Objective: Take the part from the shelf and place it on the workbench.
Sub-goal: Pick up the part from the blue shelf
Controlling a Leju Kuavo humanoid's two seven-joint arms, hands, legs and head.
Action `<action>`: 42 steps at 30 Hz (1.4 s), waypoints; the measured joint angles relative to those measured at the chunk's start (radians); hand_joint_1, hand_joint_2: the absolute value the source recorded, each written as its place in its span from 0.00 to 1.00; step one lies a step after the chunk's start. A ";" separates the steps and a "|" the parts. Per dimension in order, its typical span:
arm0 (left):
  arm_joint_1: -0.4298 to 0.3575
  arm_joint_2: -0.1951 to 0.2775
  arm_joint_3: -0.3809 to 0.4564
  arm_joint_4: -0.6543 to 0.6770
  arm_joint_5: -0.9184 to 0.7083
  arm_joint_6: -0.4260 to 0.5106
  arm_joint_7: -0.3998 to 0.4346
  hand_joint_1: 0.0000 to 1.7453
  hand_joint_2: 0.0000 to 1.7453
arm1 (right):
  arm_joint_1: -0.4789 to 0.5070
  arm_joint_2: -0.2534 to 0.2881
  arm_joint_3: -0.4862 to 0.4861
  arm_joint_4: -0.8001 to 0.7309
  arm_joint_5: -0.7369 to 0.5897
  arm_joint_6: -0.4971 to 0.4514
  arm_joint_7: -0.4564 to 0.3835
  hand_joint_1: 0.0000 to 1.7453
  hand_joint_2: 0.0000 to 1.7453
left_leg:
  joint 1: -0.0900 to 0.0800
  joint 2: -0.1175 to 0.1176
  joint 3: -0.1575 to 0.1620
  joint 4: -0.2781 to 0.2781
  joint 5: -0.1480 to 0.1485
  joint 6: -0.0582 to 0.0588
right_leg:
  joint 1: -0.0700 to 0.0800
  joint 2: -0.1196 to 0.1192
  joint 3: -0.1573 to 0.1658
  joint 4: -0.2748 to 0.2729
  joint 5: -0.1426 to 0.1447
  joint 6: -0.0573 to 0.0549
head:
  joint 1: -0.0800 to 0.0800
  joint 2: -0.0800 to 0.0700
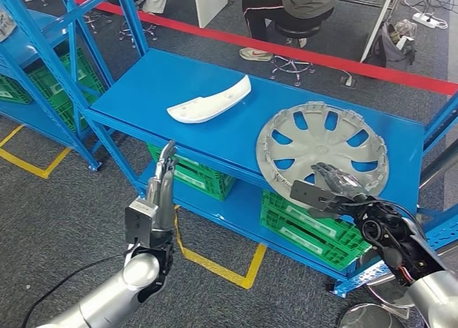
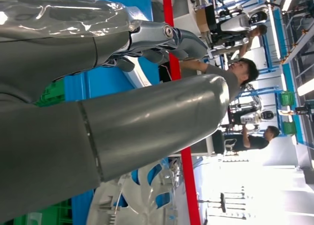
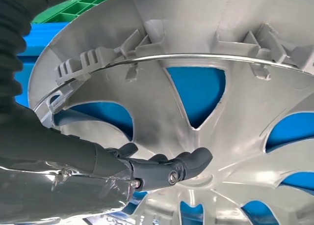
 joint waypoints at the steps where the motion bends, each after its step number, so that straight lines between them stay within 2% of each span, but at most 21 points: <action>1: 0.000 0.000 0.000 0.000 0.000 0.000 0.000 0.00 0.00 | 0.000 0.000 0.000 0.000 0.000 0.000 0.000 0.00 1.00 | 0.000 0.000 0.000 0.000 0.000 0.000 | 0.000 0.000 0.000 0.000 0.000 0.000 | 0.000 0.000; 25: -0.011 0.000 0.000 0.001 0.023 0.000 0.002 0.00 0.00 | 0.011 0.005 0.049 0.015 0.043 0.020 0.019 0.00 1.00 | 0.000 0.001 0.001 0.000 0.000 0.000 | 0.000 0.000 0.000 0.000 0.000 0.000 | 0.000 0.000; 36: -0.018 -0.001 0.000 0.003 0.027 0.000 -0.009 0.00 0.00 | 0.023 0.029 0.069 0.039 0.050 -0.024 0.010 0.00 1.00 | 0.000 0.004 0.007 0.000 -0.002 -0.001 | 0.001 0.004 0.005 0.000 0.000 0.000 | 0.000 0.000; 37: -0.019 -0.001 0.000 0.003 0.028 0.000 -0.010 0.00 0.00 | 0.023 0.030 0.070 0.042 0.050 -0.027 0.009 0.07 1.00 | 0.000 0.004 0.007 0.000 -0.002 -0.001 | 0.001 0.004 0.005 0.000 0.000 0.000 | 0.000 0.000; 40: -0.020 -0.002 0.000 0.007 0.030 0.000 -0.011 0.00 0.00 | 0.023 0.032 0.070 0.050 0.051 -0.034 0.008 0.82 1.00 | 0.000 0.004 0.008 0.000 -0.002 -0.001 | 0.001 0.004 0.006 0.000 0.000 0.000 | 0.000 0.000; 41: -0.021 -0.002 0.000 0.008 0.031 0.000 -0.011 0.00 0.00 | 0.023 0.033 0.070 0.053 0.051 -0.037 0.007 1.00 1.00 | 0.000 0.004 0.008 0.000 -0.002 -0.001 | 0.001 0.004 0.006 -0.001 0.000 0.000 | 0.000 0.000; 42: -0.021 -0.003 0.000 0.009 0.031 0.000 -0.012 0.00 0.00 | 0.023 0.033 0.070 0.055 0.052 -0.040 0.006 1.00 1.00 | 0.000 0.004 0.008 0.000 -0.002 -0.001 | 0.001 0.004 0.007 -0.001 0.000 0.000 | 0.000 0.000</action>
